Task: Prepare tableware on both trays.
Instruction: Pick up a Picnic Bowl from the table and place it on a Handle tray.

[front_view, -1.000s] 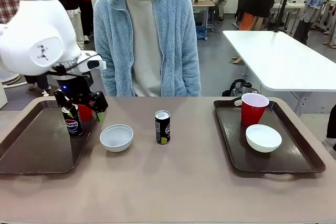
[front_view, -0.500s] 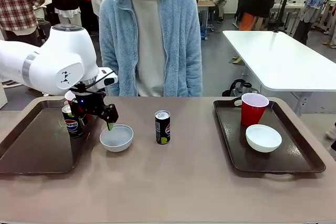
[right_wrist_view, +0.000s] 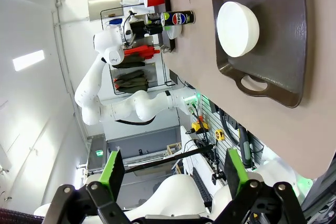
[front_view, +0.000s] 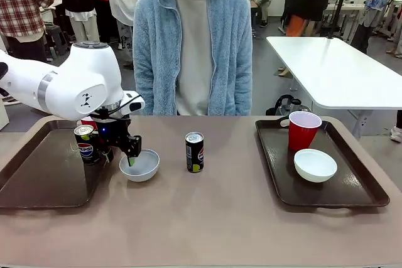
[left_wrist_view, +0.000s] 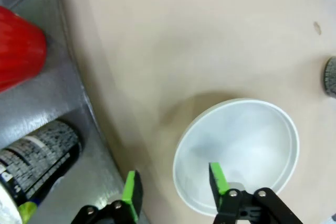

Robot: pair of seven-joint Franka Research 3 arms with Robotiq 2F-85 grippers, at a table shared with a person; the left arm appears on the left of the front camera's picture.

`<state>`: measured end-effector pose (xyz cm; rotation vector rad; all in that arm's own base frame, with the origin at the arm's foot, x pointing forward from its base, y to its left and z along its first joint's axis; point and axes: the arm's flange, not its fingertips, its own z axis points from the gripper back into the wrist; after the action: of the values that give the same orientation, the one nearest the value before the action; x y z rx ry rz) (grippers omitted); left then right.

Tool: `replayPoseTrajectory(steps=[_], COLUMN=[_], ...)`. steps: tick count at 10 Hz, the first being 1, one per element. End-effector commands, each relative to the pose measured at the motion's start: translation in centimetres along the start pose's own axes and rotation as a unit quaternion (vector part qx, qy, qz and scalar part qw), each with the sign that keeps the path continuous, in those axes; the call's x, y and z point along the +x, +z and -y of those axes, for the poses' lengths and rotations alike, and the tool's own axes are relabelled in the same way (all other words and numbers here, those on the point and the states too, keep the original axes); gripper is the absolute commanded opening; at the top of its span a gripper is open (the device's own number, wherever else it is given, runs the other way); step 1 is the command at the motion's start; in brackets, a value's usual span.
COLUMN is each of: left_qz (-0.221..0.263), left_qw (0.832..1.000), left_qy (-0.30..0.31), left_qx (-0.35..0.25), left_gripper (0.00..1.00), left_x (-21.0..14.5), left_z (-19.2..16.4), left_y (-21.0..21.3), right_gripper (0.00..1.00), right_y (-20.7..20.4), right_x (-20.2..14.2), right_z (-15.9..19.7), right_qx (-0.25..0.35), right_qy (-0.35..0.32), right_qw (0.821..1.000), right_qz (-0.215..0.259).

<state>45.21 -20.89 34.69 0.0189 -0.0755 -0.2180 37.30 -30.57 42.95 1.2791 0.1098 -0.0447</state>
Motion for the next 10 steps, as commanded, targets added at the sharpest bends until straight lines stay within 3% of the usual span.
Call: replayPoseTrajectory(steps=[1, 2, 4, 8, 10], left_qz=[-0.015, -0.015, -0.010, -0.026, -0.057], left_qw=[1.000, 1.000, 1.000, 0.999, 0.997], left_qy=[0.012, 0.012, 0.015, 0.022, 0.028], left_qx=[0.001, 0.004, -0.001, -0.009, -0.032], left_gripper=[0.00, 0.20, 0.00, 0.00, 0.00], left_x=[0.3, 0.3, 0.4, 0.5, -0.8], left_z=[0.4, 0.4, 0.4, 0.2, 0.1], left_y=[-1.3, -1.3, -0.9, -0.1, 4.4], right_gripper=[1.00, 1.00, 1.00, 1.00, 1.00], right_y=[0.0, 0.0, 0.0, 0.0, 0.0], right_x=[-0.1, -0.1, -0.1, -0.1, -0.1], right_z=[-0.2, -0.2, -0.2, -0.2, -0.2], right_qx=[-0.001, -0.001, -0.001, -0.001, -0.001], right_qy=[-0.003, -0.003, -0.003, -0.003, -0.003], right_qw=[1.000, 1.000, 1.000, 1.000, 1.000], right_qz=[-0.001, -0.001, -0.001, -0.001, -0.001])
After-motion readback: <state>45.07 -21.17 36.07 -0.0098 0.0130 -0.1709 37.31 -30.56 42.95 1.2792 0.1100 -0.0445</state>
